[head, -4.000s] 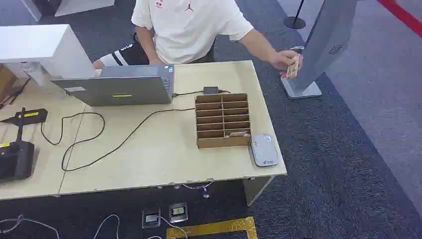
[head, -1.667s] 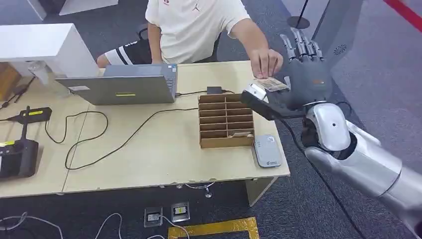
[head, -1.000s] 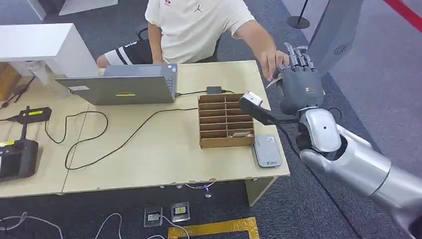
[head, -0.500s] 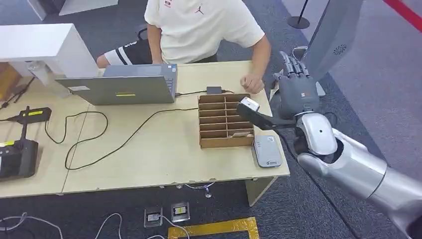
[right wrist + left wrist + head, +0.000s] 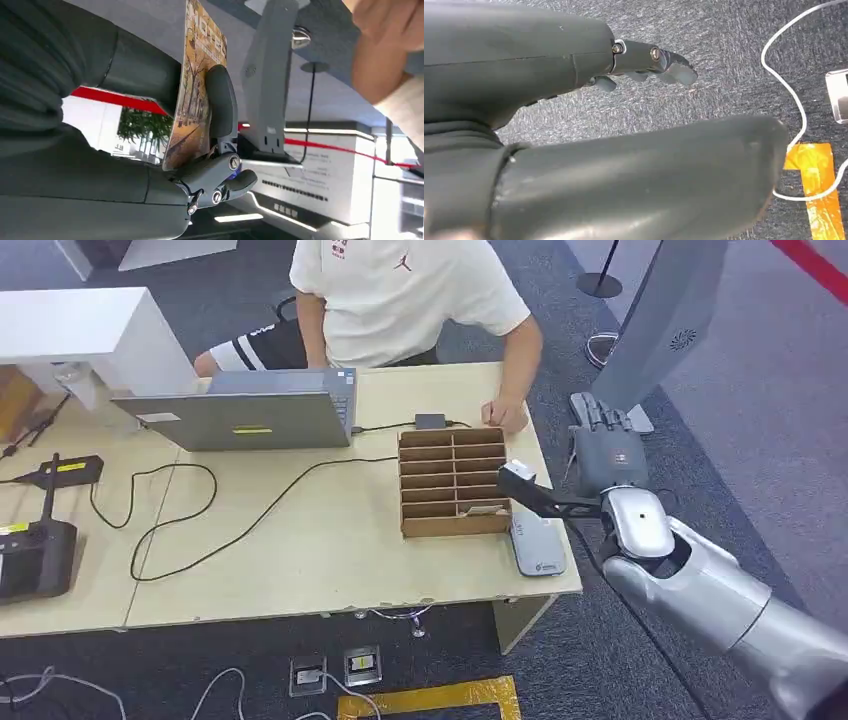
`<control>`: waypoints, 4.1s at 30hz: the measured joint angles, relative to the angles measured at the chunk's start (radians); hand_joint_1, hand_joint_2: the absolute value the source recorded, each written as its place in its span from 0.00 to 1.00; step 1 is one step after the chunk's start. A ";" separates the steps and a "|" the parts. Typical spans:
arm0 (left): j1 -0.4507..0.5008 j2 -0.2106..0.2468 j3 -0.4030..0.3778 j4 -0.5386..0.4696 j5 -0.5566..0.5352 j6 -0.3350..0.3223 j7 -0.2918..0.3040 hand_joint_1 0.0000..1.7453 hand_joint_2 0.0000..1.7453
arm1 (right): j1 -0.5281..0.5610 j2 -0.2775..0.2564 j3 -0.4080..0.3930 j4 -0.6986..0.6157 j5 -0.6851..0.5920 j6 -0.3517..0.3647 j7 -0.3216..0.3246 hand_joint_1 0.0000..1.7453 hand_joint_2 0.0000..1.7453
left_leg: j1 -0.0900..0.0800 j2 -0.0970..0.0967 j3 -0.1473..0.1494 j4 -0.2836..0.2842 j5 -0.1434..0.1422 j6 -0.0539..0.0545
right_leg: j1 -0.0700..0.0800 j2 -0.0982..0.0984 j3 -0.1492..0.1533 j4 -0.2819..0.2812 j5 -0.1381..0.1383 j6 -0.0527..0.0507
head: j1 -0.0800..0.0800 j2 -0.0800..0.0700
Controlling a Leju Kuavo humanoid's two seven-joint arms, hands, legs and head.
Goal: Pass the card to the sensor for recognition and then transmit it.
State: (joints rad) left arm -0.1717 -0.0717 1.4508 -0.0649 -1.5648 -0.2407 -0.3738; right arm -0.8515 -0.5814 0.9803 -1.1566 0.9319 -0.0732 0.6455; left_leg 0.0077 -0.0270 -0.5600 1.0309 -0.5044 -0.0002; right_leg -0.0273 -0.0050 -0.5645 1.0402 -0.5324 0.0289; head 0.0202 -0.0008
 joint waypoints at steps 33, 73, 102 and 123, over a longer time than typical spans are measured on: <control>-0.010 -0.004 -0.002 0.000 0.000 0.000 0.025 0.00 0.00 | 0.172 0.069 -0.032 0.067 -0.152 -0.044 0.000 1.00 1.00 | 0.000 0.001 0.000 0.000 0.000 0.000 | 0.000 0.001 0.000 0.000 0.000 0.000 | 0.000 0.000; -0.002 -0.006 -0.002 0.000 0.000 0.000 0.043 0.00 0.00 | 0.188 0.116 -0.007 0.216 -0.267 -0.165 0.000 1.00 1.00 | 0.000 0.007 0.010 0.000 -0.001 -0.001 | 0.000 0.006 0.007 0.000 0.002 -0.001 | 0.000 0.000; -0.042 -0.002 -0.007 0.000 0.000 0.000 0.042 0.00 0.00 | -0.171 0.180 0.044 0.013 -0.110 -0.024 -0.006 1.00 1.00 | 0.001 0.007 0.005 0.000 0.000 -0.001 | 0.002 0.006 0.004 0.000 0.002 -0.001 | 0.000 0.000; -0.053 0.001 -0.034 0.000 0.000 0.000 0.061 0.00 0.00 | -0.267 0.253 0.194 0.201 -0.142 -0.100 -0.003 0.28 1.00 | 0.001 0.006 0.005 0.000 0.000 -0.001 | 0.002 0.006 0.003 0.000 0.002 -0.001 | 0.000 0.000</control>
State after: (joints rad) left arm -0.2251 -0.0705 1.4172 -0.0649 -1.5648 -0.2407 -0.3132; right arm -1.1181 -0.3285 1.1745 -0.9556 0.7897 -0.1728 0.6424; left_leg 0.0091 -0.0207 -0.5549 1.0309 -0.5049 -0.0011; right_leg -0.0258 0.0011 -0.5614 1.0401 -0.5301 0.0280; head 0.0202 -0.0008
